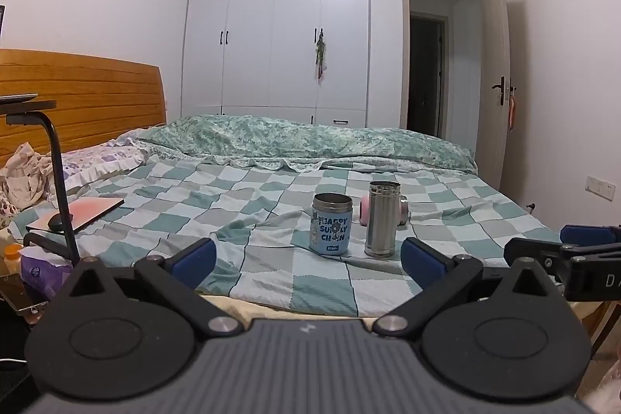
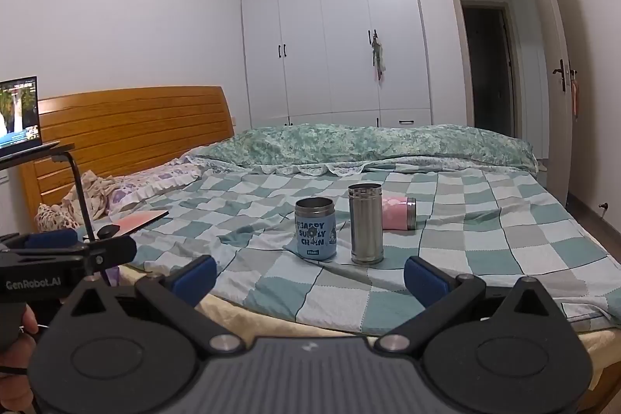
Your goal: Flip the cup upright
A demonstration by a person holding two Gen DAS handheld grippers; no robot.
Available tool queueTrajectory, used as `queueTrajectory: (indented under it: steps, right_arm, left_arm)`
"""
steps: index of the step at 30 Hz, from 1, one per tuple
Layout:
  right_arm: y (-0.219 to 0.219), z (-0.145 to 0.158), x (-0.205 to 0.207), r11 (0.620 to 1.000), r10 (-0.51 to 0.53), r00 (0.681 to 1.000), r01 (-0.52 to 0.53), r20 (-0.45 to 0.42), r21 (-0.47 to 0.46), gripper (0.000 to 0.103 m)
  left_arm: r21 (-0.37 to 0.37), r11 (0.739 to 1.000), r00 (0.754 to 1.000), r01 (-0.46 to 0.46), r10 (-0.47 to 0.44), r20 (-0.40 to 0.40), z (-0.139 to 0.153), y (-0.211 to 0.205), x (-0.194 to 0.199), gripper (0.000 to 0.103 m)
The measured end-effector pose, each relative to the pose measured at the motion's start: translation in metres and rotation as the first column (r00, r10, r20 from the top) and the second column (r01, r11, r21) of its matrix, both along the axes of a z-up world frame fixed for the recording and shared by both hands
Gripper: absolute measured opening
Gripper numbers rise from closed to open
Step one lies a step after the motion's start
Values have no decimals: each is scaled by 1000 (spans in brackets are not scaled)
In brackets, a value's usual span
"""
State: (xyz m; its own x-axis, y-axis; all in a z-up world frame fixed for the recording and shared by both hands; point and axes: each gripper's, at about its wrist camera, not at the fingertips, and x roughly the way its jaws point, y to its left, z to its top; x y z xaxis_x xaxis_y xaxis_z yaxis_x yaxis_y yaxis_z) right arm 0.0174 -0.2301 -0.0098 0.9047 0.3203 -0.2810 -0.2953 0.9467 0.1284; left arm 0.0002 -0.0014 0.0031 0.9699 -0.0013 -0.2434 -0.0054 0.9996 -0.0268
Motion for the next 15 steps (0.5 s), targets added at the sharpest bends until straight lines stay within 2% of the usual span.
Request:
queueTrajectory:
  steps: [15]
  right_arm:
    - [-1, 0, 1, 1000, 2, 1000, -2, 1, -1, 103]
  left_arm:
    - [2, 1000, 1000, 0, 0, 1, -1, -3, -2, 103]
